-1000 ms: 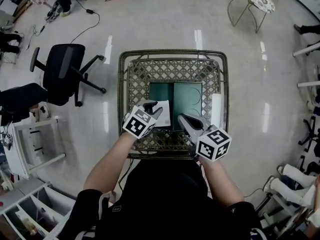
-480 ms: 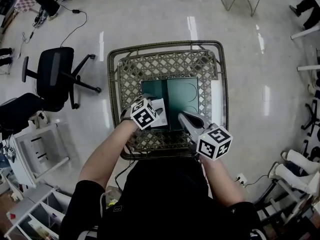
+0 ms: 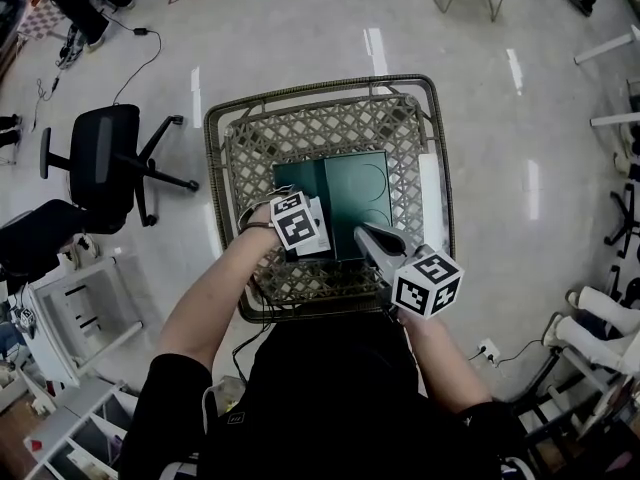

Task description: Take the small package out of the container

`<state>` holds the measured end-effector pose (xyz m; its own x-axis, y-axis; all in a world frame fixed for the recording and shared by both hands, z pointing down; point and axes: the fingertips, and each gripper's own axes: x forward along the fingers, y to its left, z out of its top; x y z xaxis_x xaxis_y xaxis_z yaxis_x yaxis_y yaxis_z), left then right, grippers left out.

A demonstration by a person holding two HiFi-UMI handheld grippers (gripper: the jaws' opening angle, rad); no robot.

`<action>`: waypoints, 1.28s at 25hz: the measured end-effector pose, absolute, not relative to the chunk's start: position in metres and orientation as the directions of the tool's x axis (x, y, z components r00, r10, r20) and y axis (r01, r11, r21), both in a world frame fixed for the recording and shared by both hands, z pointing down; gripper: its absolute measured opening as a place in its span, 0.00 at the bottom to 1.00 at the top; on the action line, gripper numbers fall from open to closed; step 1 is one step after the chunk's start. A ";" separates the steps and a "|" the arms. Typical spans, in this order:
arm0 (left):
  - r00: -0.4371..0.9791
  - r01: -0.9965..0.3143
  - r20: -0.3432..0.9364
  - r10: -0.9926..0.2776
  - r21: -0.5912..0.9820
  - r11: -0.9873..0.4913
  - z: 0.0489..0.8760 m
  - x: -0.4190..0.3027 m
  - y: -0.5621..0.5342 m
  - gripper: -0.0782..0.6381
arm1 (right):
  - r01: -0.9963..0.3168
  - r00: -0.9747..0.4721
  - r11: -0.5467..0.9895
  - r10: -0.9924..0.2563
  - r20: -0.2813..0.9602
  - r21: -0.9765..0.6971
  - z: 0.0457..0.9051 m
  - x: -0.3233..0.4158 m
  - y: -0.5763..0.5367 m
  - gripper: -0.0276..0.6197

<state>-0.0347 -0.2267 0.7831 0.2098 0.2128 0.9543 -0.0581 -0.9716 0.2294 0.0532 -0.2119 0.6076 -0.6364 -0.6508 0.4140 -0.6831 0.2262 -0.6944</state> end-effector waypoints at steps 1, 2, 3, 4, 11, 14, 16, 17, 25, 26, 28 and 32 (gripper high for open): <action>0.204 -0.056 0.951 0.232 0.248 -0.967 0.784 -0.034 -0.224 0.44 | -0.683 -0.636 0.227 -0.651 0.414 -0.694 0.607 0.053 -0.211 0.06; 0.201 -0.057 0.948 0.245 0.261 -0.964 0.785 -0.033 -0.223 0.44 | -0.684 -0.636 0.227 -0.651 0.414 -0.693 0.607 0.054 -0.210 0.06; 0.198 -0.060 0.947 0.254 0.270 -0.961 0.784 -0.033 -0.223 0.44 | -0.684 -0.636 0.227 -0.651 0.414 -0.693 0.607 0.054 -0.209 0.06; 0.195 -0.063 0.946 0.259 0.276 -0.959 0.784 -0.032 -0.223 0.44 | -0.684 -0.636 0.227 -0.650 0.415 -0.693 0.608 0.054 -0.208 0.06; 0.178 -0.080 0.947 0.268 0.285 -0.955 0.787 -0.032 -0.225 0.44 | -0.674 -0.650 0.234 -0.638 0.412 -0.701 0.612 0.048 -0.198 0.06; 0.171 -0.095 0.947 0.273 0.292 -0.952 0.787 -0.032 -0.224 0.44 | -0.670 -0.656 0.235 -0.632 0.412 -0.705 0.614 0.045 -0.193 0.06; 0.178 -0.105 0.948 0.264 0.285 -0.953 0.784 -0.033 -0.225 0.44 | -0.667 -0.659 0.237 -0.630 0.411 -0.706 0.615 0.044 -0.190 0.06; 0.187 -0.109 0.949 0.256 0.279 -0.954 0.782 -0.033 -0.226 0.44 | -0.666 -0.660 0.238 -0.630 0.409 -0.707 0.615 0.044 -0.189 0.06; 0.274 -0.116 0.943 0.187 0.226 -0.967 0.745 -0.028 -0.218 0.44 | -0.662 -0.676 0.265 -0.617 0.404 -0.701 0.609 0.036 -0.180 0.06; 0.295 -0.123 0.938 0.179 0.223 -0.967 0.739 -0.026 -0.216 0.44 | -0.663 -0.679 0.276 -0.613 0.404 -0.696 0.609 0.034 -0.181 0.06; 0.332 -0.137 0.930 0.157 0.212 -0.968 0.729 -0.023 -0.211 0.44 | -0.667 -0.685 0.298 -0.605 0.406 -0.683 0.609 0.031 -0.183 0.06; 0.381 -0.161 0.919 0.104 0.177 -0.971 0.716 -0.026 -0.205 0.44 | -0.675 -0.692 0.332 -0.594 0.410 -0.659 0.605 0.027 -0.192 0.06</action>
